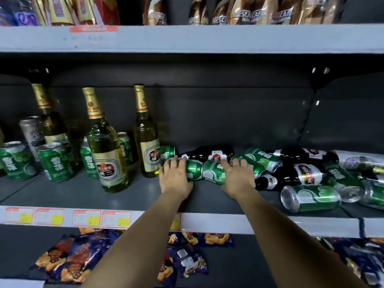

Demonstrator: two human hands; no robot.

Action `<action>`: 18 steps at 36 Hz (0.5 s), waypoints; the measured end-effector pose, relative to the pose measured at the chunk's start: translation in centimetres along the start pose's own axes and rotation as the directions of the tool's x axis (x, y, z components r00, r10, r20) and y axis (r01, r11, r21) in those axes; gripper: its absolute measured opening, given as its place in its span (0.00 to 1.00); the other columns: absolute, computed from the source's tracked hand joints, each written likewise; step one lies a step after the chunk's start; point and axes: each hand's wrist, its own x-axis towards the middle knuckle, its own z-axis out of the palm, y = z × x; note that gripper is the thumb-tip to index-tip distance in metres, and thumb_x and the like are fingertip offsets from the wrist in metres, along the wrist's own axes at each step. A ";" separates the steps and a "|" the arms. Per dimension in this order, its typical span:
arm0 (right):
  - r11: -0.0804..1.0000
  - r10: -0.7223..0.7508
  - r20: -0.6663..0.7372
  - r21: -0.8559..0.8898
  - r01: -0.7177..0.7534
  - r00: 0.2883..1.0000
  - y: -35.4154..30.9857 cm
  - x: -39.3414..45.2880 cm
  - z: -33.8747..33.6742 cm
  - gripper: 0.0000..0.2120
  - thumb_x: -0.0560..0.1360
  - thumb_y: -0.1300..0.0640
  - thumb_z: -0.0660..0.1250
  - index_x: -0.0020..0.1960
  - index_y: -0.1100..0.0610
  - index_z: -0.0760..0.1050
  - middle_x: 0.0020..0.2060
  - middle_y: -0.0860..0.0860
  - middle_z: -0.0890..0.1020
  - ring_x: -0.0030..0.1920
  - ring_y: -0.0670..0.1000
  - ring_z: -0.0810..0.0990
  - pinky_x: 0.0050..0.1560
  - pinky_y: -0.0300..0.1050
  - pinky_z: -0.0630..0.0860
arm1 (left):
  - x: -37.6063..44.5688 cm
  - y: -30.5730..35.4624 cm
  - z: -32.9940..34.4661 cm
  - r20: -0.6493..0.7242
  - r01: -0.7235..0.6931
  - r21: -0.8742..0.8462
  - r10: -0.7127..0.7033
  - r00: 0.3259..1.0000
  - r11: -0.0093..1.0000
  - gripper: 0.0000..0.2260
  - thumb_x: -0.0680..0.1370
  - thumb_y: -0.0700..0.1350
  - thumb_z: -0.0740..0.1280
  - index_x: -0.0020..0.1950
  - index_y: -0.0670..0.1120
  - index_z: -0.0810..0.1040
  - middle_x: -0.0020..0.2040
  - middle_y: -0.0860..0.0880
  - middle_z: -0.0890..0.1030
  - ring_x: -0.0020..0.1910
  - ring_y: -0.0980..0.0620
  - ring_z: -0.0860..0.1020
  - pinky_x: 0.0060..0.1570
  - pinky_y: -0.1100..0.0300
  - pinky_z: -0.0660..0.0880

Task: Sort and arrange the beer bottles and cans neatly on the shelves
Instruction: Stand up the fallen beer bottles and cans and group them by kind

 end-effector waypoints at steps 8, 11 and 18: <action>0.900 0.079 0.001 0.431 -0.072 0.997 1.1 0.2 -0.7 0.37 0.69 0.49 0.74 0.70 0.53 0.57 0.61 0.54 0.74 0.59 0.58 0.74 0.54 0.48 0.71 | 1.9 1.1 1.0 0.055 -0.053 0.173 0.044 0.998 0.984 0.38 0.75 0.49 0.69 0.79 0.51 0.51 0.77 0.47 0.57 0.76 0.42 0.53 0.76 0.44 0.49; 0.804 0.154 -0.061 0.588 -0.089 0.986 1.5 0.6 -1.5 0.38 0.69 0.46 0.75 0.70 0.54 0.58 0.61 0.53 0.75 0.60 0.58 0.73 0.55 0.48 0.70 | 2.2 0.7 1.0 -0.045 -0.053 0.249 0.066 0.997 0.967 0.33 0.74 0.47 0.69 0.76 0.51 0.59 0.69 0.46 0.63 0.70 0.43 0.61 0.73 0.47 0.56; 0.778 0.201 -0.201 0.628 -0.031 0.959 0.7 1.7 -3.4 0.33 0.70 0.48 0.74 0.67 0.54 0.61 0.59 0.52 0.77 0.60 0.56 0.71 0.53 0.47 0.70 | 2.6 0.2 1.1 -0.107 0.013 0.048 -0.008 0.994 0.999 0.33 0.70 0.61 0.72 0.71 0.53 0.65 0.67 0.49 0.69 0.68 0.45 0.64 0.69 0.51 0.61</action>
